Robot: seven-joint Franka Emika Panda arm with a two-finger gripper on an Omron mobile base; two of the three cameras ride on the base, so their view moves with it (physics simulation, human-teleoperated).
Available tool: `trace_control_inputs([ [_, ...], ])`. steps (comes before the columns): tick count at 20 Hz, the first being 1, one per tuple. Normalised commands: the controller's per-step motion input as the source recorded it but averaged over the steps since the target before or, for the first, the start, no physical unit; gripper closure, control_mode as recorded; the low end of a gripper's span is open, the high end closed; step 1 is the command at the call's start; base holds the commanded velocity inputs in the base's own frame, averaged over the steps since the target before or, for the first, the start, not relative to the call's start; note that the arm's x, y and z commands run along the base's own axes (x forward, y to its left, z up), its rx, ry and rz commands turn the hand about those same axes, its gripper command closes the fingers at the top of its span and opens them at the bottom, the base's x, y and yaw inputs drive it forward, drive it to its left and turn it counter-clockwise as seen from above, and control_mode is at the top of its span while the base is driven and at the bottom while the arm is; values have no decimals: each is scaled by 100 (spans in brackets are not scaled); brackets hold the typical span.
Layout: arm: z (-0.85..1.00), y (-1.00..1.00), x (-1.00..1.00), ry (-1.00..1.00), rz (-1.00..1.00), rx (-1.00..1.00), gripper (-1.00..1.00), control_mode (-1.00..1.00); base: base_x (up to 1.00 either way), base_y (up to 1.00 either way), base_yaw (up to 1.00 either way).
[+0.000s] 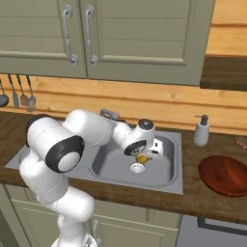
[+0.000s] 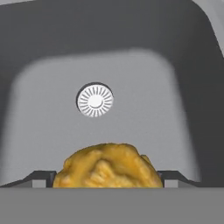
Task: Pick the squash from the sink and place it in the bowl. Then pick the bowl and place it in the microwave. Then close the microwave door and press the start button.
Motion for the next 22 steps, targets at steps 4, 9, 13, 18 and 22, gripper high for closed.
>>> trace_control_inputs([
  [4,87,-38,0,5,-37,0,100,-100,0,0,0],
  [9,34,-83,-13,-2,-24,0,100,-100,0,0,0],
  [13,7,-100,-32,-4,-10,0,100,-100,0,0,0],
  [18,5,-97,-11,1,-11,0,100,-100,0,0,0],
  [22,0,-89,-5,2,-15,-4,100,-100,0,0,0],
])
